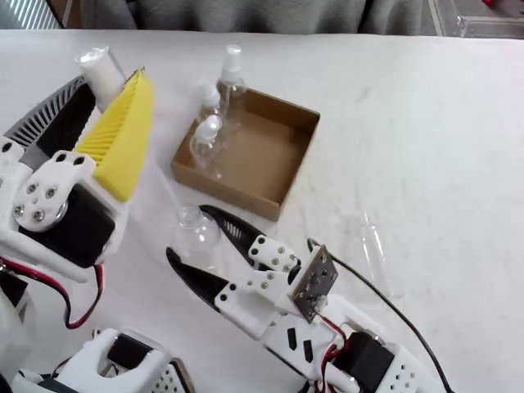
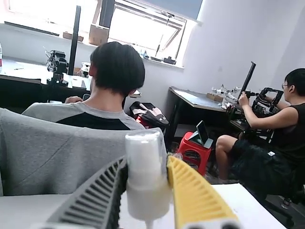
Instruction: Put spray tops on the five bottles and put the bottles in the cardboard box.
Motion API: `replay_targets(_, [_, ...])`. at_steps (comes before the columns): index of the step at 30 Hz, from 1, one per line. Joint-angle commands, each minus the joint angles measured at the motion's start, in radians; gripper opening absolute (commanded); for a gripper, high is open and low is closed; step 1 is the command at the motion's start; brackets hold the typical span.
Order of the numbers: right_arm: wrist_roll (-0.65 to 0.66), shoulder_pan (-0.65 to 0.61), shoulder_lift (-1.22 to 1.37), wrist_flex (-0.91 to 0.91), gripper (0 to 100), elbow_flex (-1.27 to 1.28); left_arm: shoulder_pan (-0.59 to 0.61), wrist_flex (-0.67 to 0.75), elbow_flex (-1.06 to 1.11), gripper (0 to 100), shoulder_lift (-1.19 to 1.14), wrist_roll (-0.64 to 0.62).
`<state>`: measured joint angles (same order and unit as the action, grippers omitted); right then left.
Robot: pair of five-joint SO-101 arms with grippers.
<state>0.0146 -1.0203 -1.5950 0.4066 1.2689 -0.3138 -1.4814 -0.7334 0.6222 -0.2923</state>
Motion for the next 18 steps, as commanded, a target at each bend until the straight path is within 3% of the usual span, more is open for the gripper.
replay_targets(1, [0.000,-0.007,-0.013,-0.015,1.5,-0.005,0.001,0.075,0.141,2,0.004,-0.006])
replay_targets(9, [0.005,-0.005,-0.015,-0.018,1.5,-0.005,-0.008,0.094,0.290,2,0.099,-0.011])
replay_targets(13, [0.095,-0.005,-0.015,-0.022,1.5,-0.006,-0.010,0.115,0.451,2,0.171,-0.011])
replay_targets(18, [0.091,-0.005,-0.015,-0.022,1.5,-0.006,-0.018,0.206,0.706,2,0.351,-0.012])
